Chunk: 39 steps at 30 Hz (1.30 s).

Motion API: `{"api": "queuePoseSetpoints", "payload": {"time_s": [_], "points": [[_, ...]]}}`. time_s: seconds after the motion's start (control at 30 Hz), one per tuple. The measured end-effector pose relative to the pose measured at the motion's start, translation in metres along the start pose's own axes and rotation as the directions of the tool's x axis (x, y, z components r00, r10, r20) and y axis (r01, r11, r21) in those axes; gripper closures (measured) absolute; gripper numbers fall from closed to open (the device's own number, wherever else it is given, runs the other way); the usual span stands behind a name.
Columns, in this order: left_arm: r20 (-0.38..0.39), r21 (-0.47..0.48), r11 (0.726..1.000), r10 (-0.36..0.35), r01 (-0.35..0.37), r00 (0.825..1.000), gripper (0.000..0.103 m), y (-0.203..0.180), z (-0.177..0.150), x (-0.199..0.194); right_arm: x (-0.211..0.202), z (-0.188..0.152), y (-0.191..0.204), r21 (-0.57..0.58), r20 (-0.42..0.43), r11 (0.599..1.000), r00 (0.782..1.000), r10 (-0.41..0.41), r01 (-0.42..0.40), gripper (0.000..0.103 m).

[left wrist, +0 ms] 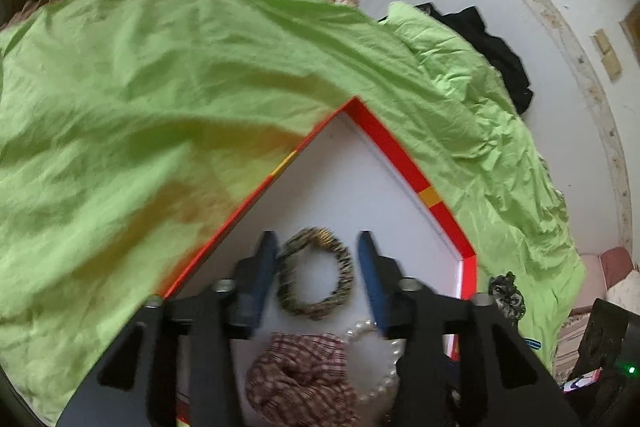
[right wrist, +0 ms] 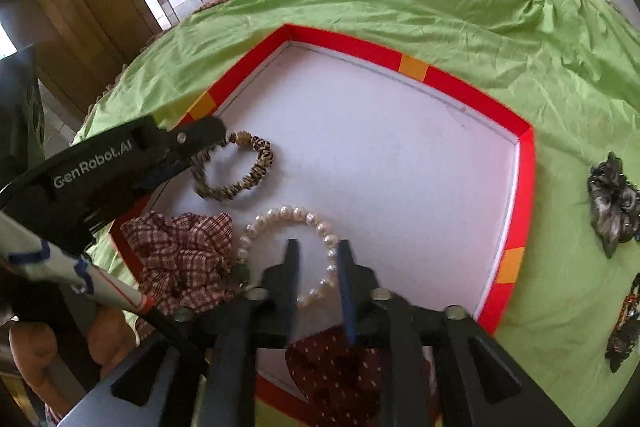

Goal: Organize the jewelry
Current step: 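Carry the hair tie and pearl bracelet into the tray and open both tools, then withdraw both tools from the tray toward the remaining accessories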

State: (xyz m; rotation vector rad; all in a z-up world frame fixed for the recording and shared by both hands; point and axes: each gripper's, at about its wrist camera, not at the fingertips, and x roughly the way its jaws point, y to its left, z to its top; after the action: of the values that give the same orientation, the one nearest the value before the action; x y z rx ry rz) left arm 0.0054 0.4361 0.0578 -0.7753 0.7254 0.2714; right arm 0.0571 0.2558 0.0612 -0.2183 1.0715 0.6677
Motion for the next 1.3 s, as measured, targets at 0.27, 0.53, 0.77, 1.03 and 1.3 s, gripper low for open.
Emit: {"api": "queuePoseSetpoints", "payload": {"time_s": [0.27,0.53,0.77,1.03,1.3], "points": [[0.094,0.006,1.000,0.013,-0.014,0.996,0.037,-0.004,-0.003,-0.024,-0.048,-0.038,-0.043,0.047,0.106,0.984,0.978,-0.179,0.175,0.060],[0.095,0.063,0.998,0.023,-0.029,0.995,0.037,-0.019,-0.013,-0.028,-0.019,-0.067,-0.067,0.087,-0.036,0.978,0.982,-0.185,0.187,0.080],[0.100,0.108,0.993,0.035,-0.045,0.994,0.037,-0.035,-0.019,-0.029,-0.018,-0.085,-0.059,0.120,-0.037,0.976,0.983,-0.179,0.182,0.090],[0.098,0.137,0.988,0.059,-0.073,0.993,0.037,-0.048,-0.026,-0.027,-0.034,-0.108,-0.054,0.123,-0.016,0.977,0.985,-0.172,0.172,0.085],[0.138,0.284,0.948,0.109,-0.145,0.984,0.037,-0.085,-0.062,-0.042,-0.096,-0.158,-0.073,0.119,0.083,0.962,0.963,-0.258,0.247,0.060]]}}
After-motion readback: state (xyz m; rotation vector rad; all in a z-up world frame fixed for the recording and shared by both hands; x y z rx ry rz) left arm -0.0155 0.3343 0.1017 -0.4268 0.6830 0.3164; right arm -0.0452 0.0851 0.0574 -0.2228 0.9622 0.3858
